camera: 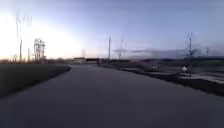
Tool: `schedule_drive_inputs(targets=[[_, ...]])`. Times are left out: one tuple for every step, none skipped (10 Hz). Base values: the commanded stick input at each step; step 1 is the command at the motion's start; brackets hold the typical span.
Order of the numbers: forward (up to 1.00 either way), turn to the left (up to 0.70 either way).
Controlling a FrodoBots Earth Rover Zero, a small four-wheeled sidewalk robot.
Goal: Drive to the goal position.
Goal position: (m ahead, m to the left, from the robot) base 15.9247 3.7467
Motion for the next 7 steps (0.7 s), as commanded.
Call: schedule_drive_inputs(targets=[[1.00,0.01],[1.00,0.01],[1.00,0.01],[1.00,0.03],[1.00,0.33],[1.00,0.40],[1.00,0.28]])
